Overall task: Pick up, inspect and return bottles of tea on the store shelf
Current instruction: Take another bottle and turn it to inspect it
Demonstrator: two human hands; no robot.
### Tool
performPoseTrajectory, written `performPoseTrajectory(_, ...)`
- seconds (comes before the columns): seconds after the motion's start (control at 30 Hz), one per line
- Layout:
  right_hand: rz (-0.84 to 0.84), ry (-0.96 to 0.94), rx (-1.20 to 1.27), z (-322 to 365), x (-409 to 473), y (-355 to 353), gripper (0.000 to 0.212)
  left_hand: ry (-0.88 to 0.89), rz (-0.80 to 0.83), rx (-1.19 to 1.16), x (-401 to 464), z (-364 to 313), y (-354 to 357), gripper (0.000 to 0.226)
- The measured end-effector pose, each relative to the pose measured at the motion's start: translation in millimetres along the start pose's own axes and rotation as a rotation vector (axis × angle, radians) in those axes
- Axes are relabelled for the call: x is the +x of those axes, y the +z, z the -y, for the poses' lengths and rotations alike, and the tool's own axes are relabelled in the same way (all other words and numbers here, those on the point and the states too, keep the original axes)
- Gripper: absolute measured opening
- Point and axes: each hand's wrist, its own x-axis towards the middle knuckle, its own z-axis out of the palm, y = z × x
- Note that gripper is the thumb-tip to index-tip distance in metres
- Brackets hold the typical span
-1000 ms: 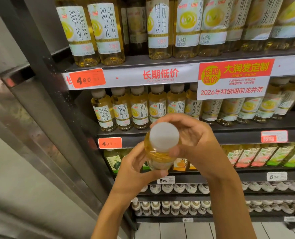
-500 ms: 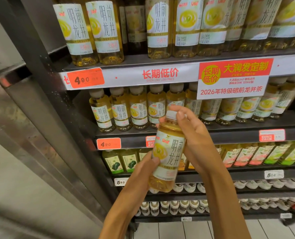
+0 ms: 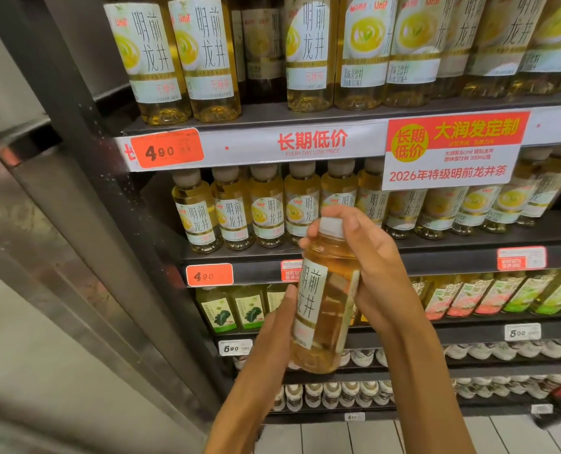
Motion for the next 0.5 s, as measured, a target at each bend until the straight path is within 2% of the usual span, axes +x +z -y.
performPoseTrajectory(0.13,-0.042,-0.011,-0.056,-2.2,-0.1,3.4,0.043,0.059,-0.018,0.089,1.0,-4.2,-0.5,0.038)
performPoseTrajectory(0.23,-0.005,0.015,0.001,-2.2,0.4,3.9,0.041,0.039,-0.028,-0.062,1.0,-2.9,-4.8,0.052)
performPoseTrajectory(0.33,0.031,0.044,0.088,-2.8,2.5,5.6,0.044,-0.052,0.083,-0.284,-0.7,-4.5,-7.1,0.068)
performPoseTrajectory(0.43,0.044,0.083,0.093,-5.9,5.3,8.5,0.046,-0.097,0.152,-0.363,-0.1,-0.5,-7.4,0.07)
performPoseTrajectory(0.5,0.039,0.082,0.101,-7.4,6.0,8.1,0.046,-0.087,0.145,-0.311,0.6,1.7,-7.6,0.068)
